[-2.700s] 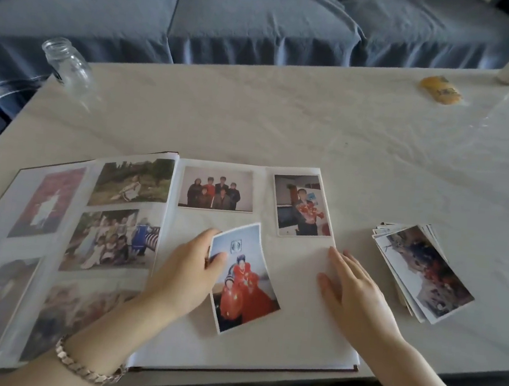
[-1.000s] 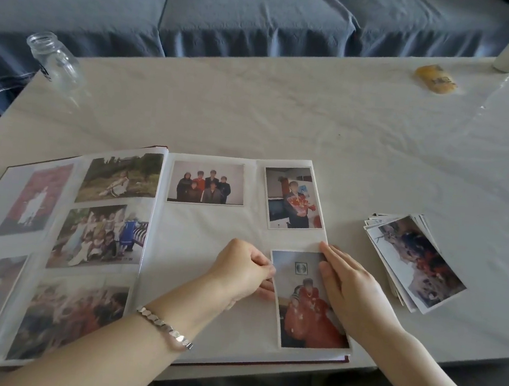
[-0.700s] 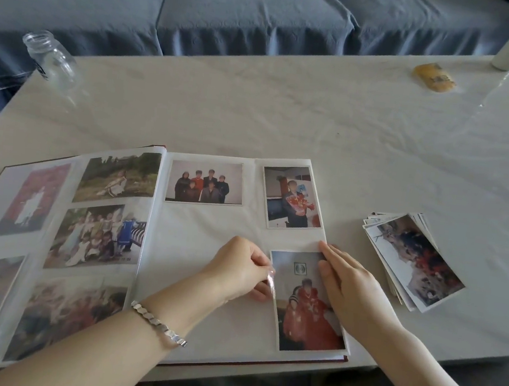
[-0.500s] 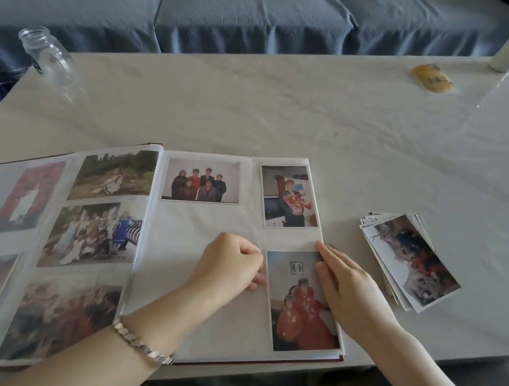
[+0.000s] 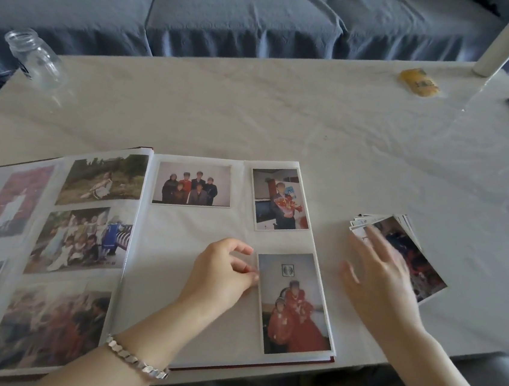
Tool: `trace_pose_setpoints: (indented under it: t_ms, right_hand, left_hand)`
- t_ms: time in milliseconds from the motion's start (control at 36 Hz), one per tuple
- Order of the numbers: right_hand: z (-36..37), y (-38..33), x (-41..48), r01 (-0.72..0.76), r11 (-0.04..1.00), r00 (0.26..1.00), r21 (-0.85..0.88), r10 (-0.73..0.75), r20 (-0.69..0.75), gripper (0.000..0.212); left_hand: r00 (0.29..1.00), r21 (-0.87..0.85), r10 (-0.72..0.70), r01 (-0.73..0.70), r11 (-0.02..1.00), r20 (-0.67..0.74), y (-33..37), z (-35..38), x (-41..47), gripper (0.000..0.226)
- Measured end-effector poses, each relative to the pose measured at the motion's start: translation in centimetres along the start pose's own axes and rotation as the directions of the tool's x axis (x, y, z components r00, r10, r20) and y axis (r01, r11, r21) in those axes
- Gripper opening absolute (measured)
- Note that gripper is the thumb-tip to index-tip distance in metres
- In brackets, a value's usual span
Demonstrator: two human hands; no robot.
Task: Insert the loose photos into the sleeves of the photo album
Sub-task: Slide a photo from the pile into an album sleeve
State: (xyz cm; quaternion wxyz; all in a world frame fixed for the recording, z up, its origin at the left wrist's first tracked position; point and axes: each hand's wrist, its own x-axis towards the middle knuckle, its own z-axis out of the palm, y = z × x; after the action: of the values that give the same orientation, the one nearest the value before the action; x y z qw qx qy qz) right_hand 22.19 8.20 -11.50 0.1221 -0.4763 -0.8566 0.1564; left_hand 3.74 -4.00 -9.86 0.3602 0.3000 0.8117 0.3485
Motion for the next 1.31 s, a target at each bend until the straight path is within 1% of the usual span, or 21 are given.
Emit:
trace_pose_setpoints:
  t_ms: [83,139,194,278,333,444,528,611,667,722,778,806,861,917,972,1028,1083,1139,1194,1250,1306]
  right_hand:
    - [-1.0,1.4,0.6,-0.209,0.969,0.972,-0.135,0.220,0.076,0.054]
    - [-0.9,2.4,0.6,-0.241,0.943,0.956,-0.229,0.272,0.113,0.052]
    - [-0.5,3.3,0.5,-0.187,0.933,0.968,-0.307,0.228,0.105,0.043]
    - [0.0,3.4,0.4,-0.121,0.929,0.991,-0.350,0.131,0.006,0.018]
    - [-0.3,2.9,0.4,-0.072,0.923,0.997,-0.378,0.057,-0.051,0.016]
    - [-0.8,2.3,0.0,-0.033,0.923,0.999,-0.385,0.040,0.010,0.032]
    - [-1.9,1.3,-0.3,-0.075,0.951,0.991,-0.300,0.105,0.084,0.004]
    - [-2.4,0.5,-0.8,-0.105,0.984,0.994,-0.144,0.102,-0.027,0.034]
    - [-2.7,-1.1,-0.9,0.021,0.997,0.984,-0.075,-0.034,-0.176,0.035]
    - [-2.2,-2.7,-0.9,0.185,0.979,0.935,-0.083,-0.202,-0.293,0.021]
    - [-1.9,-4.8,-1.0,0.333,0.942,0.909,-0.044,-0.333,-0.250,0.032]
    - [-1.6,-5.7,-1.0,0.414,0.910,0.882,-0.023,-0.408,-0.238,0.029]
    - [-1.2,-7.4,-1.1,0.532,0.846,0.837,0.040,-0.517,-0.179,0.029]
    - [-0.9,-8.4,-0.9,0.566,0.815,0.824,0.124,-0.552,-0.129,0.036]
    - [-0.9,-8.9,-0.6,0.542,0.823,0.840,0.169,-0.528,-0.123,0.042]
    - [-1.0,-9.2,0.0,0.497,0.849,0.867,0.181,-0.475,-0.152,0.043]
    - [-1.5,-9.5,0.7,0.463,0.871,0.884,0.166,-0.441,-0.154,0.048]
    - [-2.4,-10.1,1.3,0.434,0.883,0.900,0.181,-0.432,-0.053,0.049]
    - [-3.2,-10.6,1.8,0.358,0.902,0.912,0.240,-0.393,0.117,0.041]
    - [-3.4,-10.9,2.0,0.333,0.910,0.896,0.248,-0.387,0.218,0.028]
    - [-3.4,-10.7,2.1,0.261,0.911,0.920,0.320,-0.335,0.203,0.021]
  left_hand:
    - [0.997,0.130,0.082,-0.083,0.988,0.012,0.3,-0.4,0.1,0.015]
    - [0.988,0.171,0.154,-0.147,0.974,-0.025,0.7,-0.7,0.3,0.013]
    - [0.973,0.217,0.218,-0.198,0.956,-0.075,1.1,-1.0,0.4,0.012]
    - [0.956,0.267,0.276,-0.241,0.933,-0.101,1.4,-1.5,0.7,0.013]
    - [0.949,0.288,0.299,-0.260,0.921,-0.097,1.4,-1.8,0.7,0.014]
    - [0.958,0.248,0.281,-0.260,0.933,-0.051,1.4,-2.0,0.4,0.011]
    - [0.970,0.167,0.242,-0.240,0.956,0.008,1.5,-2.0,0.5,0.012]
    - [0.979,0.000,0.178,-0.179,0.984,0.102,2.0,-1.8,0.4,0.013]
    - [0.978,-0.132,0.114,-0.092,0.987,0.175,2.9,-1.6,-0.1,0.011]
    - [0.960,-0.289,0.058,0.024,0.957,0.274,3.5,-1.4,-0.4,0.025]
    - [0.938,-0.425,0.032,0.126,0.896,0.346,4.1,-1.4,-0.9,0.040]
    - [0.938,-0.480,0.044,0.136,0.867,0.344,4.3,-1.4,-1.1,0.039]
    - [0.970,-0.534,0.051,0.087,0.841,0.237,4.6,-1.6,-1.3,0.020]
    - [0.998,-0.422,0.034,-0.011,0.906,0.048,4.1,-2.2,-0.8,0.010]
    - [0.991,-0.198,0.121,-0.132,0.971,-0.062,3.1,-3.3,0.1,0.006]
    - [0.974,-0.047,0.227,-0.228,0.973,-0.026,2.4,-4.7,0.8,0.005]
    - [0.956,0.087,0.284,-0.291,0.953,0.079,2.7,-6.1,0.8,0.008]
    - [0.920,0.204,0.347,-0.380,0.902,0.182,3.4,-7.1,0.7,0.011]
    - [0.885,0.279,0.389,-0.453,0.846,0.256,4.2,-7.7,0.6,0.012]
    - [0.871,0.328,0.414,-0.485,0.811,0.264,4.8,-8.0,0.4,0.013]
    - [0.870,0.431,0.464,-0.487,0.760,0.164,5.0,-7.8,0.4,0.022]
